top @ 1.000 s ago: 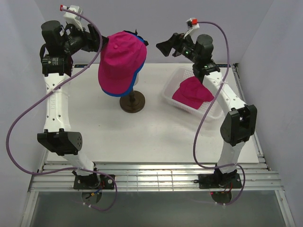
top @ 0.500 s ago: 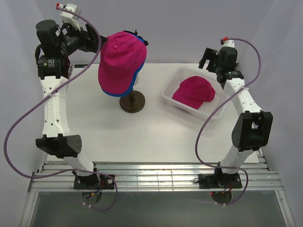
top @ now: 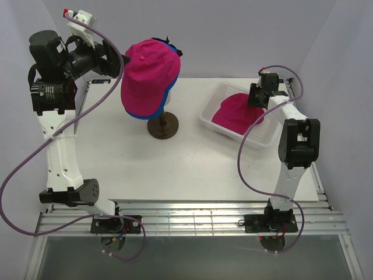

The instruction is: Stack the hats

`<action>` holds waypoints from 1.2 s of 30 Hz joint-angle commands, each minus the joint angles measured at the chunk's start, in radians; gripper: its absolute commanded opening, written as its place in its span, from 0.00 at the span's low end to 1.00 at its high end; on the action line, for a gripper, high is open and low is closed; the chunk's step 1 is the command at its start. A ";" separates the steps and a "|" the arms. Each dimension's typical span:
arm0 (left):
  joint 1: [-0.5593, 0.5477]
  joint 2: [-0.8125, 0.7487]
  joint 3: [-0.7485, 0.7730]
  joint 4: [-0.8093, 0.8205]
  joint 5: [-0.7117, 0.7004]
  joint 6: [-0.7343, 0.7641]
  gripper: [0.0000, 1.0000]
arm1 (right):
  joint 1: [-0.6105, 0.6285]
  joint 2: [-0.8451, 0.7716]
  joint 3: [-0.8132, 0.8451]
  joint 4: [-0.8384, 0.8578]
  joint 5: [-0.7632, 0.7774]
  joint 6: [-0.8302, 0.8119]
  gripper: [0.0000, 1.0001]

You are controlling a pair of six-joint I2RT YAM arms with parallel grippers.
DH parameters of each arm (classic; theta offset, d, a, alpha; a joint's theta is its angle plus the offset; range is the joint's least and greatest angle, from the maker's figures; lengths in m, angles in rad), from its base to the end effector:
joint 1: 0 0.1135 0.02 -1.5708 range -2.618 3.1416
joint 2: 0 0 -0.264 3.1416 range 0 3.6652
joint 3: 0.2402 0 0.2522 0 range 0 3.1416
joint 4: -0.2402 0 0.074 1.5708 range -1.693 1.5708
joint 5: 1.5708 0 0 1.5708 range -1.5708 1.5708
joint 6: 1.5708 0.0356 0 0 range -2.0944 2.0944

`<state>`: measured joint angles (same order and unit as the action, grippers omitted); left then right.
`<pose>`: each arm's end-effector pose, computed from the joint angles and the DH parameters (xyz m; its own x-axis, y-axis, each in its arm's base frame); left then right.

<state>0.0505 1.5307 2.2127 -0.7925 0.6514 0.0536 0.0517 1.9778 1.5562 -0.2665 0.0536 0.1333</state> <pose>0.2642 -0.0083 0.5670 -0.0799 0.0386 -0.9961 0.5668 0.8237 -0.0135 0.4567 0.0217 0.2409 -0.6300 0.1003 -0.7701 0.0741 0.9949 0.0689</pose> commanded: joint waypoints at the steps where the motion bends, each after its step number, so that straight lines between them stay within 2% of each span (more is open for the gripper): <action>1: 0.003 -0.035 -0.005 -0.066 0.031 0.037 0.91 | 0.000 0.030 0.056 0.000 -0.020 -0.006 0.45; 6: 0.002 -0.034 -0.005 -0.079 0.074 0.041 0.91 | -0.001 -0.007 0.038 0.010 -0.005 -0.012 0.09; 7: 0.003 -0.032 -0.005 -0.080 0.083 0.042 0.91 | -0.001 -0.016 0.041 0.012 -0.006 -0.021 0.08; 10: 0.003 -0.038 -0.001 -0.094 0.135 0.045 0.89 | 0.000 -0.069 0.057 0.000 -0.012 -0.032 0.08; 16: 0.003 -0.060 -0.024 -0.148 0.399 0.089 0.88 | 0.023 -0.304 0.045 0.052 -0.043 -0.070 0.08; 21: 0.003 -0.087 -0.079 -0.154 0.427 0.089 0.92 | 0.046 -0.508 0.038 0.131 -0.193 -0.129 0.08; 26: 0.000 -0.118 -0.171 -0.119 0.490 0.059 0.98 | 0.082 -0.676 0.033 0.203 -0.198 -0.115 0.08; 30: -0.020 -0.145 -0.232 -0.071 0.507 0.031 0.98 | 0.114 -0.769 0.041 0.294 -0.268 -0.066 0.08; 33: -0.034 -0.162 -0.286 -0.028 0.536 -0.004 0.98 | 0.134 -0.813 0.050 0.387 -0.354 0.023 0.08; 36: -0.096 -0.175 -0.323 0.022 0.570 -0.032 0.98 | 0.155 -0.836 0.042 0.515 -0.443 0.158 0.08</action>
<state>-0.0067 1.3998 1.9137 -0.8429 1.1461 0.0589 0.1894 1.1679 1.5757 0.0544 -0.2665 0.1532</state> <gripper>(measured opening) 0.979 0.081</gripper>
